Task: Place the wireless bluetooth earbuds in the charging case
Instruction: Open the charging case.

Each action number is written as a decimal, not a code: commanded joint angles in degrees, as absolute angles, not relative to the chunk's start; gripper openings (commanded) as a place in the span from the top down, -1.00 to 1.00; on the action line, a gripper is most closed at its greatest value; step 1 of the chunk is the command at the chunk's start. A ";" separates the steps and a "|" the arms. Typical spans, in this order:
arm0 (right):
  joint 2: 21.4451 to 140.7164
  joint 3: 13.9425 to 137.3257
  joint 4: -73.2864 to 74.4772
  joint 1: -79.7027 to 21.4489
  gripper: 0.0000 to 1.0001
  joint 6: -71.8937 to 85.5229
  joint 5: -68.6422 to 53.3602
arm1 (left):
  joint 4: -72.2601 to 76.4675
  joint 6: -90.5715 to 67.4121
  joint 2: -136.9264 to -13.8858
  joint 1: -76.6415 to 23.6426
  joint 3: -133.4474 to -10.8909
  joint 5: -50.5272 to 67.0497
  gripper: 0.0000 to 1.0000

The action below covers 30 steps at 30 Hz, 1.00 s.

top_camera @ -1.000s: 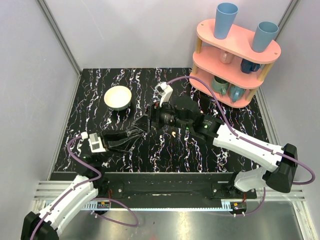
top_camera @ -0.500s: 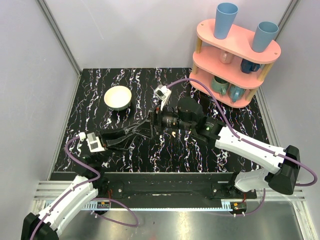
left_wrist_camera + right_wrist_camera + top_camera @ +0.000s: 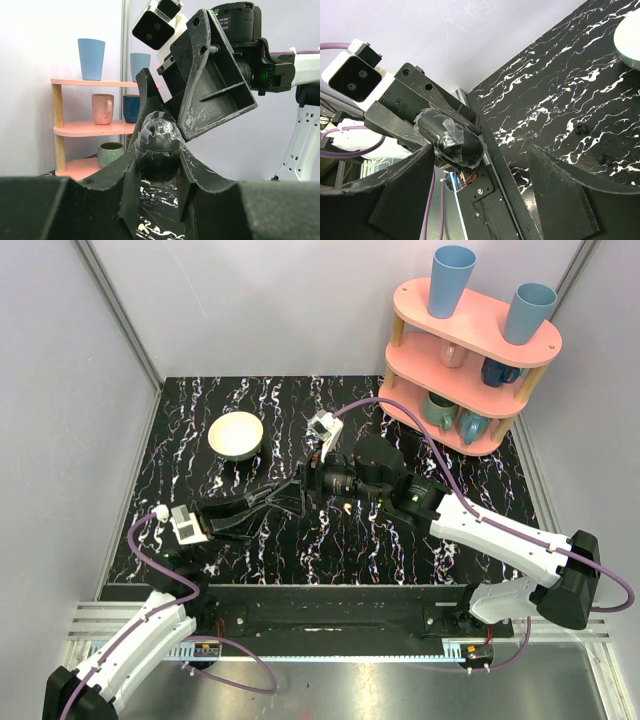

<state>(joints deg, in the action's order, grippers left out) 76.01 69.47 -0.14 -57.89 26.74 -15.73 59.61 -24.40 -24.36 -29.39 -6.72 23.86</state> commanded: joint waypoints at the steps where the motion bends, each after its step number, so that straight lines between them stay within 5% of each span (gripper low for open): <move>1: 75.06 70.58 -0.26 -58.09 -0.61 25.58 -10.99 | 64.16 -24.43 -23.73 -29.44 -9.31 27.94 1.00; 16: 75.15 72.33 -1.23 -58.01 -0.62 26.89 -9.32 | 64.42 -24.08 -22.15 -29.36 -8.88 33.57 1.00; 30: 75.15 72.69 -4.39 -58.01 -0.68 27.16 -15.29 | 57.40 -22.06 -18.90 -29.36 -8.53 26.99 1.00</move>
<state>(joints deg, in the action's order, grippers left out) 75.68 70.81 -0.95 -58.35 27.33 -13.80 56.71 -23.62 -20.25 -29.15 -6.72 29.17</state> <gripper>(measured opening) 0.834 0.330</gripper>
